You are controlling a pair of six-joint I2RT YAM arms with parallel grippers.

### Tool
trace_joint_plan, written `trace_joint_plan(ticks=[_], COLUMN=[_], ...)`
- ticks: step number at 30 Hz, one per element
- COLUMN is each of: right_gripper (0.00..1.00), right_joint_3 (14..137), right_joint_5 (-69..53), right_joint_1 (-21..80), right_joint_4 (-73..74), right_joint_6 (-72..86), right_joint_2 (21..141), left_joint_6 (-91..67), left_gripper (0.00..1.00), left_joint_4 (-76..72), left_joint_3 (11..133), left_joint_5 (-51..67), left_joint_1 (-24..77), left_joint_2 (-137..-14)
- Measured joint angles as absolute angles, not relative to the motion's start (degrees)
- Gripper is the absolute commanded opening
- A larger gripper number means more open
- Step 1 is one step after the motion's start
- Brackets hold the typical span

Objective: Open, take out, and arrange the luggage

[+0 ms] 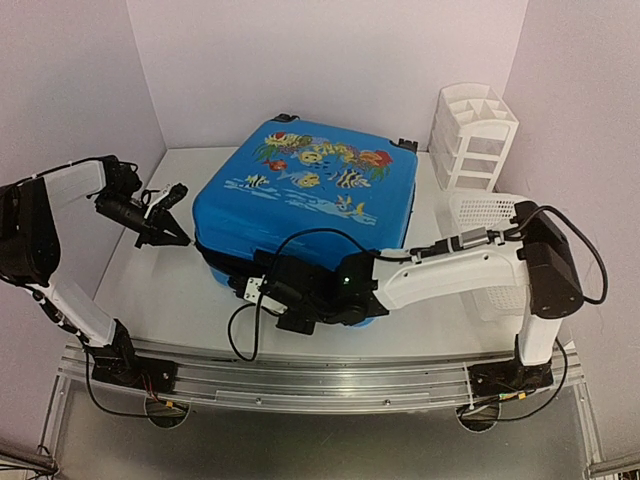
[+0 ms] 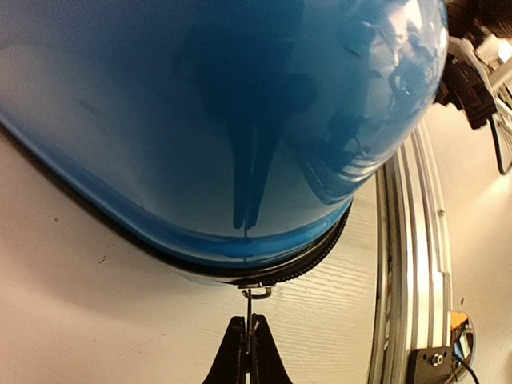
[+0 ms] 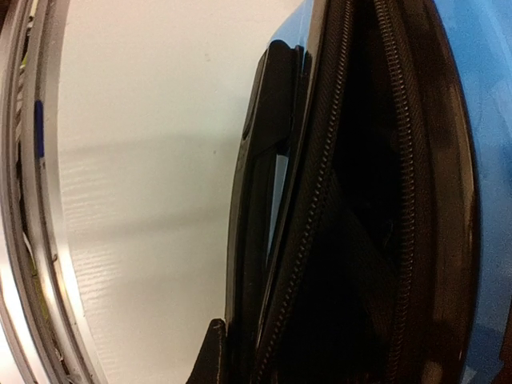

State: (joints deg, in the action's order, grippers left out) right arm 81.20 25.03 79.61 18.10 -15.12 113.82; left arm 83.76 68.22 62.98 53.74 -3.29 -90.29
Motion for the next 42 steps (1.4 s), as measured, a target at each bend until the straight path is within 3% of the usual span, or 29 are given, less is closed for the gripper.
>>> trace_joint_plan(ticks=[19, 42], right_gripper=[0.0, 0.0], right_joint_3=[74.3, 71.6], right_joint_5=[23.4, 25.8], right_joint_1=[80.5, 82.9], right_joint_4=[17.2, 16.8], right_joint_6=[-19.2, -22.7], right_joint_2=[108.9, 106.9], left_joint_6=[88.1, 76.3], left_gripper=[0.0, 0.0], left_joint_4=[69.5, 58.9], left_joint_3=[63.0, 72.4], left_joint_5=[52.2, 52.8], left_joint_1=[-0.3, 1.4], left_joint_2=[-89.3, -99.1])
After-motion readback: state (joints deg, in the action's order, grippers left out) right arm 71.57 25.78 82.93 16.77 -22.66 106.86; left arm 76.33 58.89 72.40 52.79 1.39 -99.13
